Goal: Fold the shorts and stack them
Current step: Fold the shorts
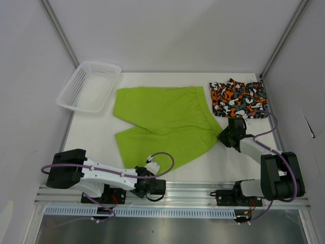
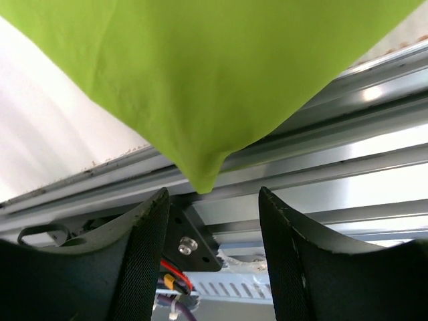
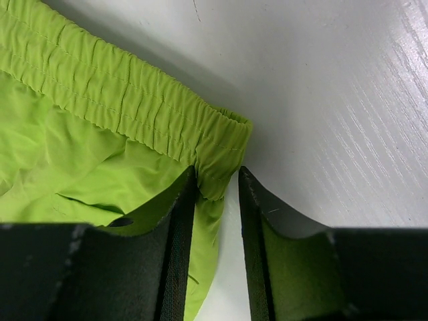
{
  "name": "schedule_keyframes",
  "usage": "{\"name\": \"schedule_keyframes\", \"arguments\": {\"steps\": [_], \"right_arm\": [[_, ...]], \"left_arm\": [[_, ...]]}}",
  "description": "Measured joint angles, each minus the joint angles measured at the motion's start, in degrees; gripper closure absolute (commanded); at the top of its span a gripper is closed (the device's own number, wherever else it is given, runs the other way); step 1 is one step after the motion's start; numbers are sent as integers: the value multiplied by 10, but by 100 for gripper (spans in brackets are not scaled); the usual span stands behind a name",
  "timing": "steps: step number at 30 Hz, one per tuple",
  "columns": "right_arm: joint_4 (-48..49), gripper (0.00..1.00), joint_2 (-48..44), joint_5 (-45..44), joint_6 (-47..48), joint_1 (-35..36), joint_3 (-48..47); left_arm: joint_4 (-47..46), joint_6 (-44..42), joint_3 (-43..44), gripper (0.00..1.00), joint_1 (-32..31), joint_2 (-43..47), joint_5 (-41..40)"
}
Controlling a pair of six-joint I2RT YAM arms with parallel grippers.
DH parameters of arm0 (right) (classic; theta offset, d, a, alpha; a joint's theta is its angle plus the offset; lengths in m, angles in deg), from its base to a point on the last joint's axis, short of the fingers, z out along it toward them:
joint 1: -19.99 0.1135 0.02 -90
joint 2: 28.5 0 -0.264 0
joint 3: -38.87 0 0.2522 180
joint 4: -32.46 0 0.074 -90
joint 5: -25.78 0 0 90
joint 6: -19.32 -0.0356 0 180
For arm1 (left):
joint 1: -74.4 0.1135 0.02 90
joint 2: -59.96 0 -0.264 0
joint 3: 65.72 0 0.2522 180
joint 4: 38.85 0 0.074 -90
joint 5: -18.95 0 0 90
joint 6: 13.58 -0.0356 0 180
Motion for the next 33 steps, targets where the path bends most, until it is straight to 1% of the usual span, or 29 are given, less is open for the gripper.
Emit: {"name": "schedule_keyframes", "arguments": {"steps": [3, 4, 5, 6, 7, 9, 10, 12, 18, 23, 25, 26, 28, 29, 30, 31, 33], "right_arm": [[0, 67, 0, 0, 0, 0, 0], [0, 69, 0, 0, 0, 0, 0], [0, 75, 0, 0, 0, 0, 0], [0, 78, 0, 1, 1, 0, 0], [0, 84, 0, 2, 0, 0, 0], [0, 89, 0, 3, 0, 0, 0], [0, 96, 0, 3, -1, 0, 0], [0, 99, 0, 4, -1, 0, -1], [-4, 100, 0, 4, -2, 0, -7], [-5, 100, 0, 5, -2, 0, -8], [-6, 100, 0, 5, -2, 0, -8], [-6, 100, 0, 5, -2, 0, -8], [-8, 100, -2, 6, -2, 0, -8], [-10, 100, -4, 6, -2, 0, -8], [-11, 100, -5, 7, -2, 0, -8], [-14, 100, -7, 7, -2, 0, -8], [-21, 100, -13, 9, -2, 0, -8]], "left_arm": [[-21, -2, -1, 38, -1, 16, -11], [-30, -2, -2, 38, -1, 27, -14], [-39, -1, -5, 38, -1, 39, -17], [-44, 0, -9, 38, -1, 54, -21], [-46, 1, -14, 38, -1, 70, -26], [-51, 2, -25, 39, -1, 97, -32], [-52, 2, -29, 39, -1, 104, -35], [-50, 6, -33, 41, 0, 107, -40], [-40, 21, -26, 48, 1, 31, -54], [-40, 26, -21, 53, 9, 9, -66], [-42, 29, -27, 60, 16, 8, -66], [-42, 30, -30, 68, 20, 8, -66], [-46, 30, -32, 78, 27, 8, -67], [-47, 31, -32, 91, 32, 8, -68], [-48, 31, -32, 97, 35, 8, -68], [-49, 30, -32, 100, 40, 8, -69], [-50, 29, -32, 100, 45, 7, -70]]}}
